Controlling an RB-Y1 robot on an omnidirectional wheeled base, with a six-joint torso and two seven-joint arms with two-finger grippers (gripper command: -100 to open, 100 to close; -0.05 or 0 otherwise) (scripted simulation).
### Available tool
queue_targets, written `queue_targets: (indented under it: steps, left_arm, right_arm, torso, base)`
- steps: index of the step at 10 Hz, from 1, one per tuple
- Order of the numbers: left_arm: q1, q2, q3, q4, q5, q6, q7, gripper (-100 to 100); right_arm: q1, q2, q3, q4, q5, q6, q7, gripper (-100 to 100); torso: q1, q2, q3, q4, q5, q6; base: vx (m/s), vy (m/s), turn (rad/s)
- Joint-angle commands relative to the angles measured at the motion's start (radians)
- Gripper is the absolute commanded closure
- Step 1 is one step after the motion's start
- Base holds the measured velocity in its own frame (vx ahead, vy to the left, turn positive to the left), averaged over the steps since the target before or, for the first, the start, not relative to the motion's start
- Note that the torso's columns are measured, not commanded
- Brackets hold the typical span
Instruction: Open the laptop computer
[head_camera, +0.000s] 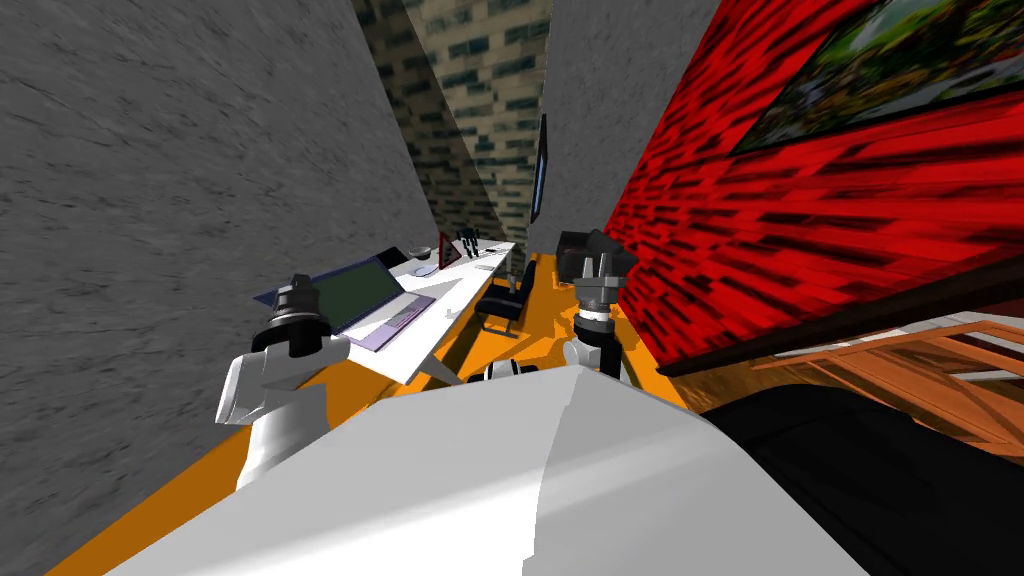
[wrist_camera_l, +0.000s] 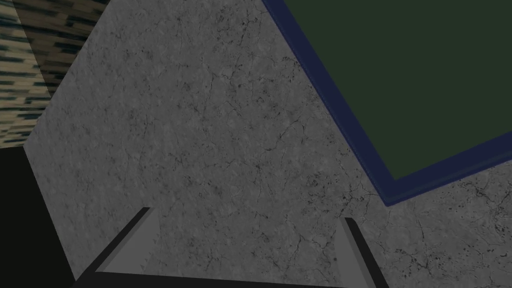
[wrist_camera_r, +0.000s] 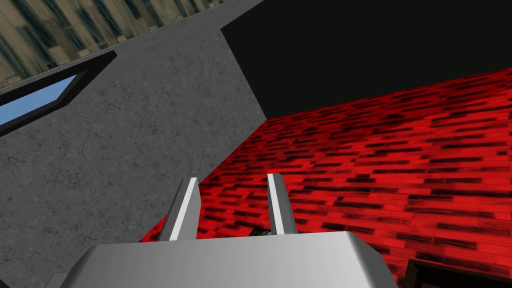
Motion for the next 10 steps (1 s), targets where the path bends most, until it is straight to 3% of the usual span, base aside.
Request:
queue_targets:
  steps: [1, 2, 4, 8, 9, 10]
  left_arm:
    - [-0.035, 0.005, 0.056, 0.044, -0.019, 0.064, -0.003, -100]
    - [-0.052, 0.011, 0.086, 0.068, -0.027, 0.096, -0.003, -100]
    - [-0.052, 0.011, 0.088, 0.068, -0.027, 0.096, -0.003, -100]
    - [-0.114, 0.029, 0.202, 0.152, -0.056, 0.212, -0.007, -100]
    - [-0.114, 0.029, 0.202, 0.152, -0.056, 0.212, -0.007, -100]
    - [-0.127, 0.032, 0.226, 0.169, -0.062, 0.236, -0.008, -100]
  right_arm:
    - [0.000, 0.000, 0.000, 0.000, 0.000, 0.000, 0.000, 0]
    - [0.000, 0.000, 0.000, 0.000, 0.000, 0.000, 0.000, 0]
    - [0.000, 0.000, 0.000, 0.000, 0.000, 0.000, 0.000, 0]
    - [0.000, 0.000, 0.000, 0.000, 0.000, 0.000, 0.000, 0]
    - [0.000, 0.000, 0.000, 0.000, 0.000, 0.000, 0.000, 0]
    - [0.000, 0.000, 0.000, 0.000, 0.000, 0.000, 0.000, 0]
  torso:
    - [-0.001, 0.000, 0.000, 0.000, 0.000, 0.000]
    - [-0.002, -0.001, -0.001, 0.000, -0.001, 0.001]
    - [-0.002, -0.001, 0.000, 0.000, 0.000, 0.000]
    - [0.000, 0.000, 0.000, 0.000, 0.000, 0.000]
    - [0.000, 0.000, 0.000, 0.000, 0.000, 0.000]
    - [-0.002, -0.001, 0.000, 0.000, -0.001, 0.000]
  base:
    - [-0.016, 0.050, -0.159]
    - [-0.020, 0.068, -0.236]
    - [-0.014, 0.035, -0.023]
    - [-0.023, 0.050, -0.194]
    - [-0.022, 0.046, -0.048]
    - [-0.019, 0.031, -0.093]
